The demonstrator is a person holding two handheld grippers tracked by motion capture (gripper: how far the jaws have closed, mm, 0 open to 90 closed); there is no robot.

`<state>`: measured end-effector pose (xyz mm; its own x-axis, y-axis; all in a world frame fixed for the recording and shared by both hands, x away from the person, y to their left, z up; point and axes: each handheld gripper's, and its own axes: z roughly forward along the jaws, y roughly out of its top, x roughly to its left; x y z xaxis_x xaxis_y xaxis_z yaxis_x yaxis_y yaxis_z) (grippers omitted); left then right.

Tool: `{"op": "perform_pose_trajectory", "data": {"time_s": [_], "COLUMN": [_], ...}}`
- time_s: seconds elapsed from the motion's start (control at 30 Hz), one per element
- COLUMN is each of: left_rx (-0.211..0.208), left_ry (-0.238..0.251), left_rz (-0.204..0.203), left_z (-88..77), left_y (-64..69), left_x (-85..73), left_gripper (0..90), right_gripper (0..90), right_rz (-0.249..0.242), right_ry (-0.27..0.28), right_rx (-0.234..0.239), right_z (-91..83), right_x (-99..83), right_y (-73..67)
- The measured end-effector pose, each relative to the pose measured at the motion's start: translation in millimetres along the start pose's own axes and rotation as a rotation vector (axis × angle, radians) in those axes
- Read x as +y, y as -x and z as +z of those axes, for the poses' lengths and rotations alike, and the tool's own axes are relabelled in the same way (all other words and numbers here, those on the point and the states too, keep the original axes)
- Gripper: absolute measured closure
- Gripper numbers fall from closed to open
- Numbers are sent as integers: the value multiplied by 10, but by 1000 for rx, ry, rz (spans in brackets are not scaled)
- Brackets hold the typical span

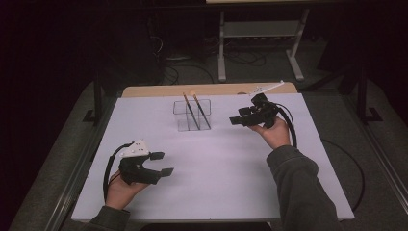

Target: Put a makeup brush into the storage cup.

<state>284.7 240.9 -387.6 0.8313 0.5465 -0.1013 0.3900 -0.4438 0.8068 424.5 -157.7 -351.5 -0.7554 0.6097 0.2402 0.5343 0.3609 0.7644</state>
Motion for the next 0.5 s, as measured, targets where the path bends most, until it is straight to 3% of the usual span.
{"op": "perform_pose_trajectory", "data": {"time_s": [0.5], "left_rx": [4], "left_ry": [-7], "left_rz": [-5], "left_z": [13], "left_y": [-2], "left_x": [-17], "left_gripper": [299], "right_gripper": [353], "right_rz": [15], "right_ry": [17], "right_rx": [-10], "right_z": [-152], "right_x": [-204], "right_y": [20]}}
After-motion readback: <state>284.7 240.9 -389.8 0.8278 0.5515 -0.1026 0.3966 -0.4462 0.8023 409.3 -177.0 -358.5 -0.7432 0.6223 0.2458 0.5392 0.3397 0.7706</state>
